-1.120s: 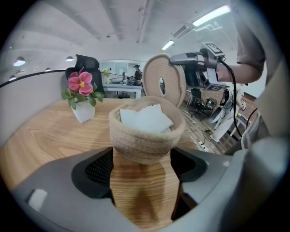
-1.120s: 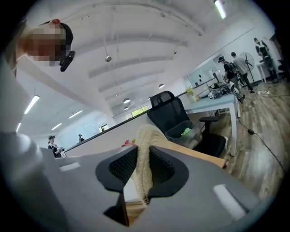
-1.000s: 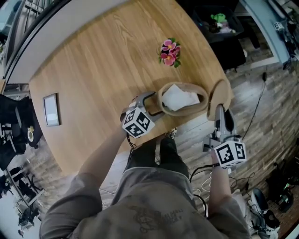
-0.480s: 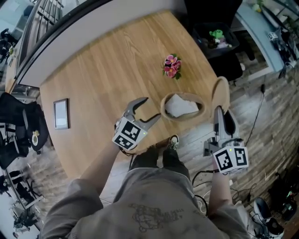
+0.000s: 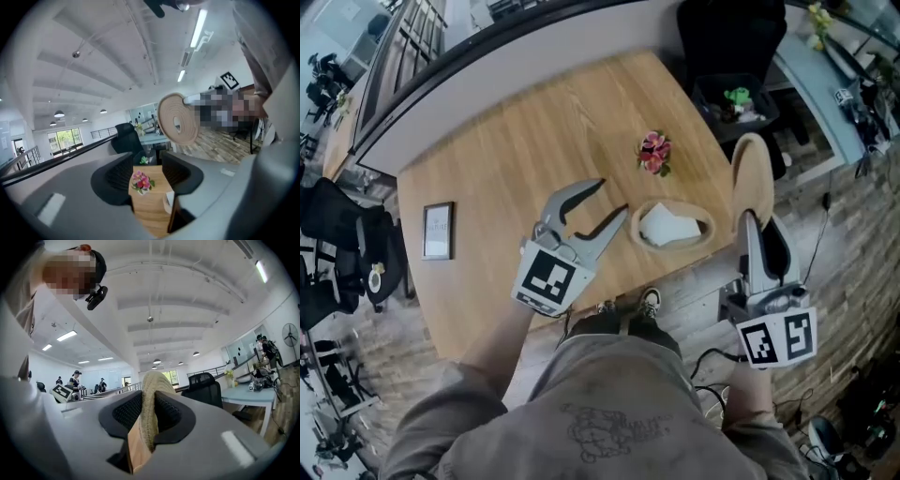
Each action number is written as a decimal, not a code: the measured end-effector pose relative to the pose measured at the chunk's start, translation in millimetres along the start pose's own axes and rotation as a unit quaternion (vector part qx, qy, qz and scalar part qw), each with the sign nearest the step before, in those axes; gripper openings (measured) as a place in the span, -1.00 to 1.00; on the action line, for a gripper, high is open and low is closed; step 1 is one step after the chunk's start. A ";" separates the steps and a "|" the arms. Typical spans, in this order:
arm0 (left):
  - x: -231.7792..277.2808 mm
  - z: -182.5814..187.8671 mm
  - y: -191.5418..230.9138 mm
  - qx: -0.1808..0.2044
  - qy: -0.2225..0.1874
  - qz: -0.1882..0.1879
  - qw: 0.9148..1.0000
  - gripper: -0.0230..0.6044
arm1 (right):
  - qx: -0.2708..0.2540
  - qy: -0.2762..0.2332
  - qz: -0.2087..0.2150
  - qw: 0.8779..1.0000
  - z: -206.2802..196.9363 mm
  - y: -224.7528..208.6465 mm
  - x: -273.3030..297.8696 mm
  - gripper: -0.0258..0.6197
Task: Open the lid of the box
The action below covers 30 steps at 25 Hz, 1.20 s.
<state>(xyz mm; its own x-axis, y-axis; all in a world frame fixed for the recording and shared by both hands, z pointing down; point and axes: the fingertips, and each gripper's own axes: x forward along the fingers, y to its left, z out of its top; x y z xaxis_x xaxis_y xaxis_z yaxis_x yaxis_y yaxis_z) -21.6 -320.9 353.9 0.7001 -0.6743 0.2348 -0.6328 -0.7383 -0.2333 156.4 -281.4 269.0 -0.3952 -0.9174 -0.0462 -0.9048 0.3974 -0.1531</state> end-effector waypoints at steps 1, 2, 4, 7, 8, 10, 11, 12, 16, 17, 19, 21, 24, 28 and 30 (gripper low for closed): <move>-6.2 15.5 4.0 -0.016 -0.019 0.008 1.000 -0.32 | -0.007 -0.007 0.004 1.000 9.0 4.6 -1.3 -0.65; -12.4 28.9 8.0 -0.028 -0.034 0.017 0.999 -0.34 | -0.012 -0.014 0.008 1.000 17.2 8.6 -3.2 -0.65; -24.0 50.7 14.7 -0.028 -0.052 0.031 0.998 -0.47 | -0.021 -0.025 0.012 0.999 32.3 15.6 -7.7 -0.65; -38.4 75.7 18.2 -0.014 -0.068 0.032 0.997 -0.52 | -0.035 -0.039 0.016 0.999 54.1 25.2 -14.4 -0.64; -42.7 82.1 18.9 -0.010 -0.072 0.033 0.997 -0.56 | -0.040 -0.042 0.018 0.998 60.1 28.1 -16.2 -0.64; -50.2 91.5 20.1 -0.002 -0.078 0.036 0.996 -0.63 | -0.049 -0.046 0.023 0.997 68.1 33.3 -19.1 -0.64; -53.3 94.5 20.5 0.000 -0.080 0.038 0.996 -0.67 | -0.053 -0.047 0.027 0.997 70.2 35.5 -20.4 -0.64; -56.1 96.5 21.0 0.001 -0.081 0.041 0.996 -0.71 | -0.055 -0.048 0.031 0.997 71.9 37.5 -21.6 -0.64; -62.2 98.8 26.0 -0.012 -0.078 0.052 0.995 -0.92 | -0.051 -0.061 0.043 0.996 80.5 42.4 -23.4 -0.64; -62.1 98.9 26.4 -0.009 -0.076 0.052 0.996 -0.92 | -0.053 -0.062 0.043 0.996 81.7 43.2 -22.8 -0.64; -61.5 98.7 25.7 -0.003 -0.073 0.052 0.996 -0.92 | -0.062 -0.061 0.038 0.996 81.5 44.2 -22.4 -0.64; -60.8 97.8 24.9 -0.003 -0.070 0.052 0.996 -0.92 | -0.068 -0.055 0.035 0.995 79.0 44.0 -21.9 -0.64; -58.6 94.7 25.9 -0.008 -0.065 0.055 0.996 -0.92 | -0.068 -0.048 0.035 0.996 73.6 42.1 -19.7 -0.64; -57.6 93.8 27.2 -0.014 -0.065 0.056 0.996 -0.92 | -0.065 -0.044 0.033 0.996 70.0 40.5 -17.9 -0.64; -58.3 95.2 26.9 -0.017 -0.068 0.052 0.996 -0.92 | -0.063 -0.047 0.031 0.996 70.9 39.8 -18.2 -0.64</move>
<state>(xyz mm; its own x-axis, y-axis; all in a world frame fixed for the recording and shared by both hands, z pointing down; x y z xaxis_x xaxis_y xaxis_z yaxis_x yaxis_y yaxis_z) -48.0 -300.1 244.1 0.6671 -0.7406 0.0802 -0.7133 -0.6662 -0.2177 138.9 -250.2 193.7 -0.4393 -0.8868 -0.1440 -0.8945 0.4466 -0.0216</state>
